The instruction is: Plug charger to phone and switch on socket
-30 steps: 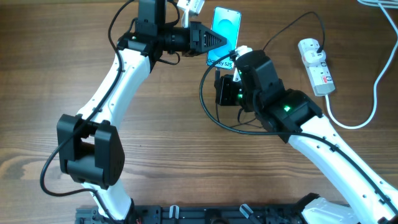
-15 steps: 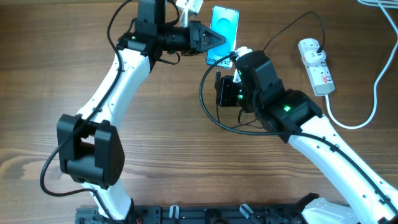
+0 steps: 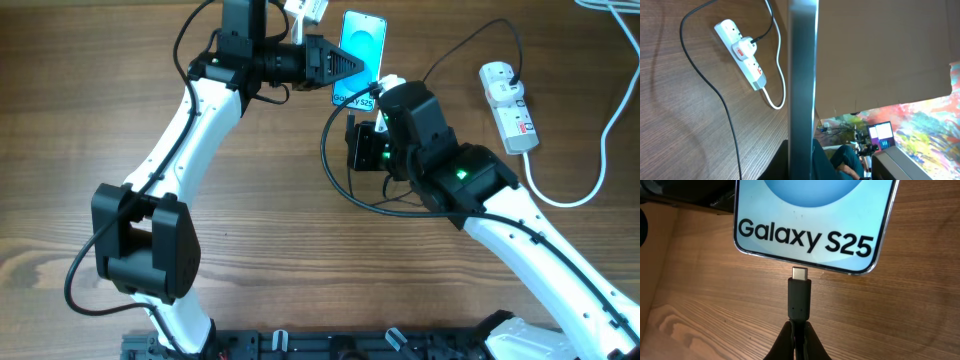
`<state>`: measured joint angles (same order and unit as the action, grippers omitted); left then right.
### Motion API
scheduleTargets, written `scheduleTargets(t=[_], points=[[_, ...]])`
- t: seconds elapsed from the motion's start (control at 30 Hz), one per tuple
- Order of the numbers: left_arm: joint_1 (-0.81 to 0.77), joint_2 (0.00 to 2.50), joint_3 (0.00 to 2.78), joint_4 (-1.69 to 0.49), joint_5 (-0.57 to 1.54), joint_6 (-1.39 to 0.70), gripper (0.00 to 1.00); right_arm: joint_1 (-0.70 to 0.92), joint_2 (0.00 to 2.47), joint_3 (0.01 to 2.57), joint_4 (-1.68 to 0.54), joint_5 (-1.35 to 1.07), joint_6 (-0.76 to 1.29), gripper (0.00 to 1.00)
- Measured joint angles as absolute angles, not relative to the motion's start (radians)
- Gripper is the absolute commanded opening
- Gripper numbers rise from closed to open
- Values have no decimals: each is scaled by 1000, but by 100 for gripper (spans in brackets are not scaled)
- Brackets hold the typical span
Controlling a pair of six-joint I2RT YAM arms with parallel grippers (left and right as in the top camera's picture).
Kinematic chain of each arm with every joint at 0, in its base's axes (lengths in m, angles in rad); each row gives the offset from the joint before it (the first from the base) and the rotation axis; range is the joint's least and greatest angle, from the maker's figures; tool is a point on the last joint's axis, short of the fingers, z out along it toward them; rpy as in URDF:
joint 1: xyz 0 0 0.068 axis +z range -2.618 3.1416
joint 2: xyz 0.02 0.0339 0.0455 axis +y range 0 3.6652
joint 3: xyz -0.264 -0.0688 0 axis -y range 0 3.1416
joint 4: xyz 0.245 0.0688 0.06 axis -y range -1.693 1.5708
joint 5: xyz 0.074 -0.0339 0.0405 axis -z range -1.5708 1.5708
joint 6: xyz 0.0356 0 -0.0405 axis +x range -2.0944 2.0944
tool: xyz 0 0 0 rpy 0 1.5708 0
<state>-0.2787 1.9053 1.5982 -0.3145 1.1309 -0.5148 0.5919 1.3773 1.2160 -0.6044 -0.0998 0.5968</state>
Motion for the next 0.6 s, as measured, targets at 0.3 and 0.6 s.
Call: scheduleTargets(t=[0.3, 0.6], points=[[-279, 1905, 1598, -337, 1125, -476, 4, 592, 1377, 1216, -604, -99, 597, 4], [-279, 1905, 1598, -337, 1124, -475, 4, 592, 1377, 1216, -604, -100, 597, 4]])
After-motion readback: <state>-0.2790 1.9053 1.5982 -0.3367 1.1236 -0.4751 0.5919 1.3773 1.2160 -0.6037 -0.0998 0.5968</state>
